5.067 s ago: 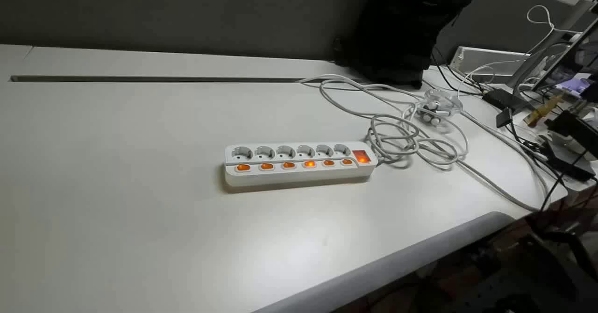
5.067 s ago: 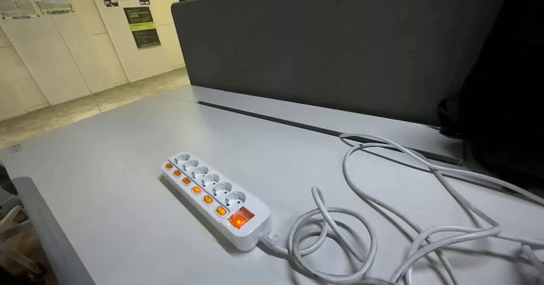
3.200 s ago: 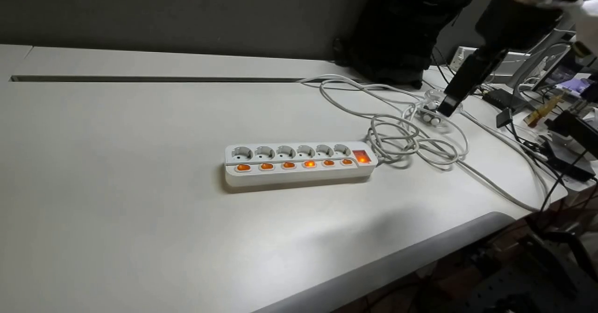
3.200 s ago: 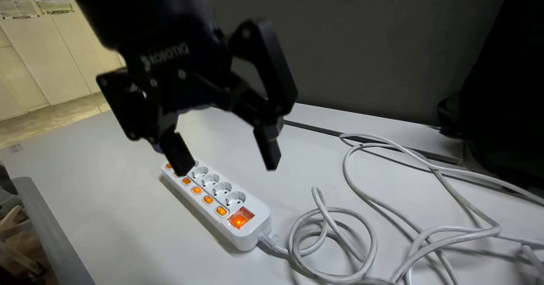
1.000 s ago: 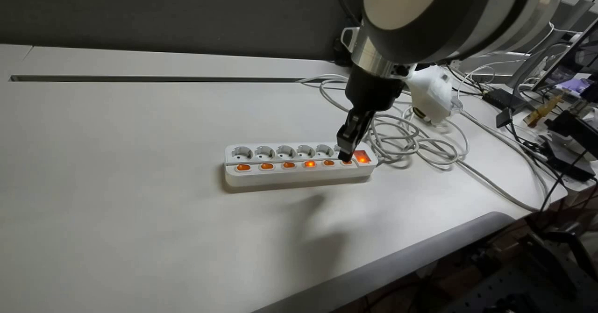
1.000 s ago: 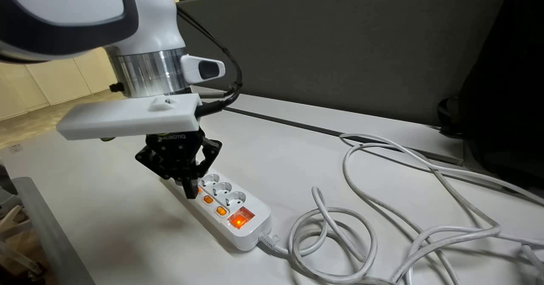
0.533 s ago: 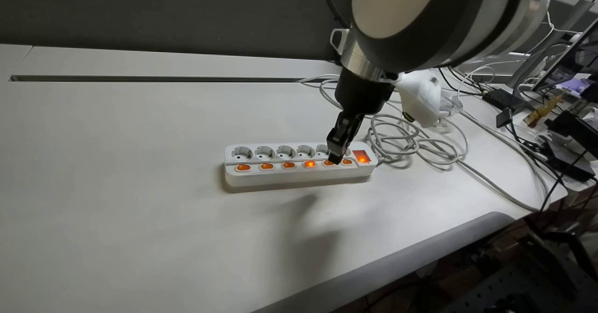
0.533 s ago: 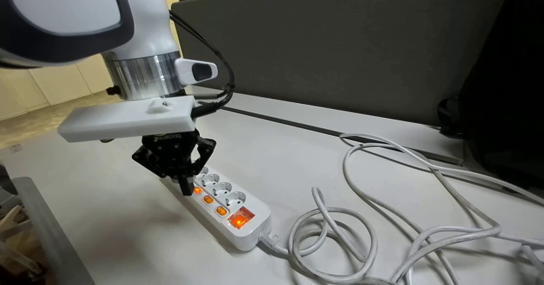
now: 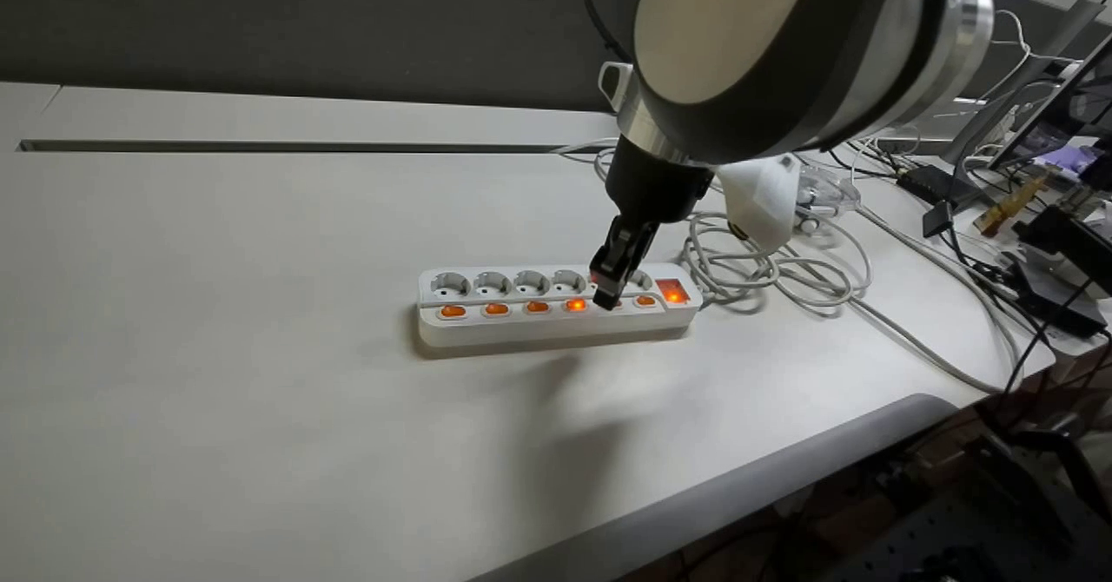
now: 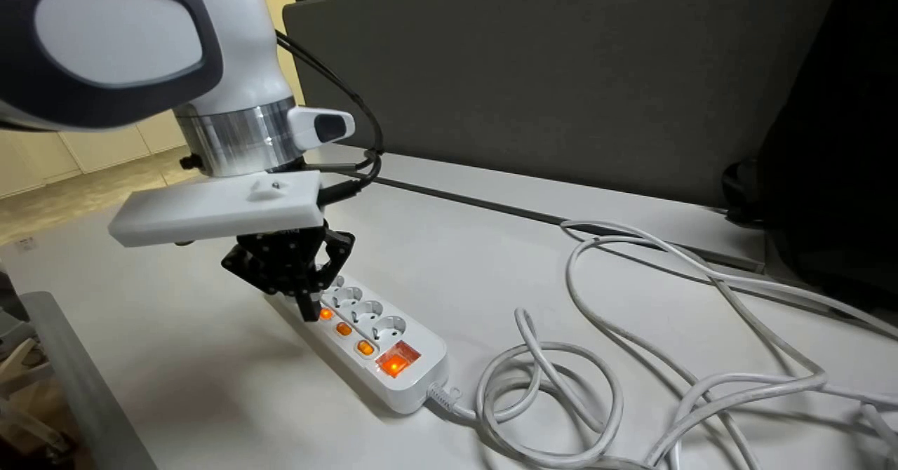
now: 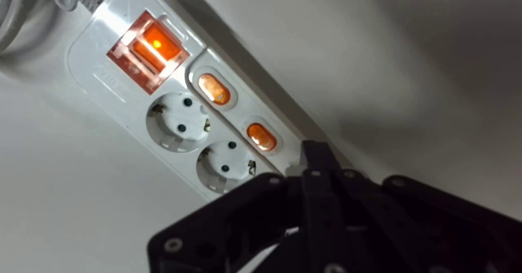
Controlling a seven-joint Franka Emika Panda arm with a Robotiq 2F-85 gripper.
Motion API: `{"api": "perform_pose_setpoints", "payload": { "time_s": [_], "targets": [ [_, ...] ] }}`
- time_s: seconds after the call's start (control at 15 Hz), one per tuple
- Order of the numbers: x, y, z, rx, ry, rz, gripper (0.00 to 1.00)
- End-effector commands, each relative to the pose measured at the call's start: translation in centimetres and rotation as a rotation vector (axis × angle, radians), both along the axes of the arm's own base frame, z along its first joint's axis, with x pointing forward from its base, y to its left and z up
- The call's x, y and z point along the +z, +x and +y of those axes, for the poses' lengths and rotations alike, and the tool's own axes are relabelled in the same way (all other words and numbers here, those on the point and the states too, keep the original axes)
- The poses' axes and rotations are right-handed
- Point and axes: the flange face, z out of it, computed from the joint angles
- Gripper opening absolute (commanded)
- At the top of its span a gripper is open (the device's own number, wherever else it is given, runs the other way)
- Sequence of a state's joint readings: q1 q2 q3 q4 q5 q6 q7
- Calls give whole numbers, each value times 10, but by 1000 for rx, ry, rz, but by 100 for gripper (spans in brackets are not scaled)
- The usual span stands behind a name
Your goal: Turn off the fourth switch
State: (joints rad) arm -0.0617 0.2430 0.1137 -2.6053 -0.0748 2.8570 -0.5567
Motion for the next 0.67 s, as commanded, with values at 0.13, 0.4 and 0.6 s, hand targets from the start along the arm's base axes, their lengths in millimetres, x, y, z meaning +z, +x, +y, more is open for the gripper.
{"api": "perform_pose_setpoints", "payload": {
  "time_s": [0.13, 0.4, 0.6],
  "targets": [
    [-8, 10, 1, 4, 5, -21, 0],
    [-14, 13, 0, 2, 7, -22, 0],
    [-18, 14, -1, 0, 8, -15, 0]
  ]
}}
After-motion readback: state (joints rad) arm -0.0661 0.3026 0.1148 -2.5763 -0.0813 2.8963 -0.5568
